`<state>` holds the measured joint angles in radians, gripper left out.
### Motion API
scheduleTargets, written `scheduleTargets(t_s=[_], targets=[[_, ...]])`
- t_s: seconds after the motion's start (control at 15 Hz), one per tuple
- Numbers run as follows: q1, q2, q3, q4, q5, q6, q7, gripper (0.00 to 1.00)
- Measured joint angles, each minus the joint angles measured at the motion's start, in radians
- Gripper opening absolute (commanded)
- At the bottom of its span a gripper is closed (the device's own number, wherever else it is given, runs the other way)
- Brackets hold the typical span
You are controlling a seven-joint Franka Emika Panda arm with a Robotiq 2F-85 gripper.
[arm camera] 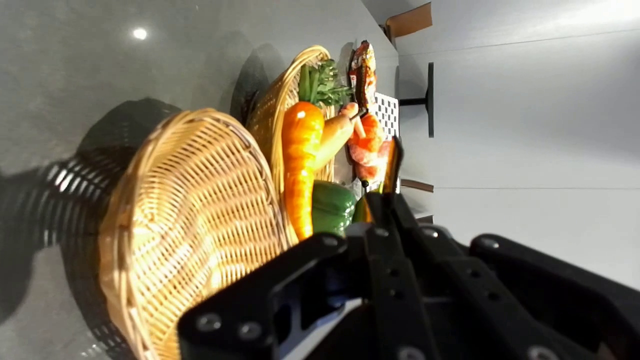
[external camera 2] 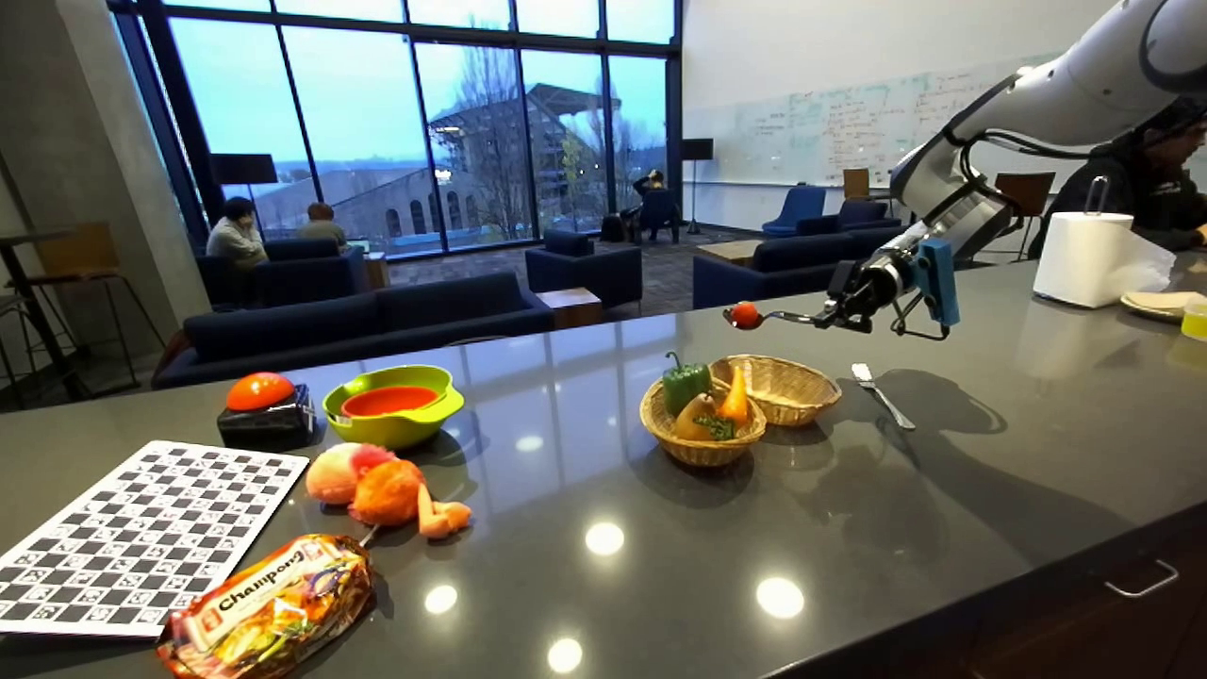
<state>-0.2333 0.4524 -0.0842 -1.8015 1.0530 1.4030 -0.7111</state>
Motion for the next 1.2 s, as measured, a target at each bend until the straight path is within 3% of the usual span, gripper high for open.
scheduleTargets(t_s=[0.67, 1.2], targets=[[0.032, -0.202, -0.002, -0.174, 0.010, 0.053, 0.007, 0.01], [0.091, -0.283, -0.001, -0.288, 0.010, 0.108, 0.035, 0.01]])
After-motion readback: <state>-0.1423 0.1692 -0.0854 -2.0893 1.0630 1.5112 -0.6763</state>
